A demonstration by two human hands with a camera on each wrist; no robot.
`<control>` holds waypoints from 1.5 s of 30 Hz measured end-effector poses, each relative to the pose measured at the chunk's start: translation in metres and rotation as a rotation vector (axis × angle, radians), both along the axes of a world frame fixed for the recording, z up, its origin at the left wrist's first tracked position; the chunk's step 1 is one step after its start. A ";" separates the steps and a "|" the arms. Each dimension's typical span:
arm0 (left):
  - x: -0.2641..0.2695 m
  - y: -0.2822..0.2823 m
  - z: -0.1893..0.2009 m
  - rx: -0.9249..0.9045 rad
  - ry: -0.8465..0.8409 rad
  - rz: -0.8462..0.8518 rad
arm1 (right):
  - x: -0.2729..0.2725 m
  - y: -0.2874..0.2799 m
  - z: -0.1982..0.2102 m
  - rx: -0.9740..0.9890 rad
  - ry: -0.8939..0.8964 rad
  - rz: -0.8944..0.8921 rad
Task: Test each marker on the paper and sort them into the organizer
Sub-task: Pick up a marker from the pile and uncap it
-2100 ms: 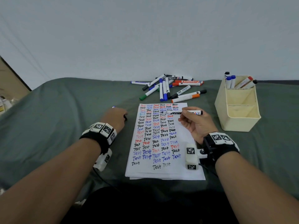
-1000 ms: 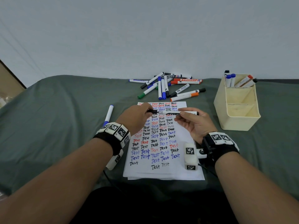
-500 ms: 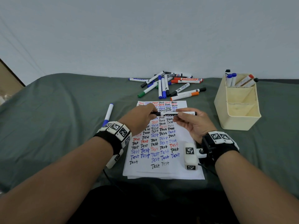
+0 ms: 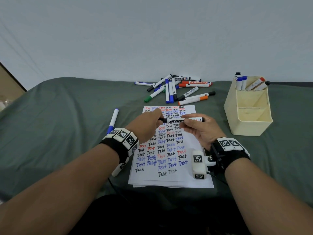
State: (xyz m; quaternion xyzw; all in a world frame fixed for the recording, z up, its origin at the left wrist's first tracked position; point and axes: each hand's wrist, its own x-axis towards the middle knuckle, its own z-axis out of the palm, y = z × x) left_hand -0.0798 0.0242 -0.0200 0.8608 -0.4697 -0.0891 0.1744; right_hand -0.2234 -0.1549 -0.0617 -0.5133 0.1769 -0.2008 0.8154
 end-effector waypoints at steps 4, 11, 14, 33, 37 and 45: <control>0.002 -0.004 0.001 0.033 0.015 -0.013 | 0.000 0.000 0.002 0.005 -0.010 -0.015; 0.023 -0.009 -0.001 0.339 0.001 0.012 | -0.001 0.001 0.008 0.086 -0.004 -0.096; 0.028 -0.015 -0.009 0.609 0.017 0.101 | -0.001 -0.001 0.008 0.143 -0.010 -0.134; 0.033 -0.014 -0.031 0.696 0.098 0.120 | -0.002 -0.034 0.055 -0.281 0.035 -0.309; 0.030 -0.013 -0.025 0.694 0.119 0.111 | -0.005 -0.074 0.111 -0.731 0.080 -0.506; 0.028 -0.012 -0.022 0.693 0.125 0.109 | -0.034 -0.146 0.176 -1.228 0.264 -0.637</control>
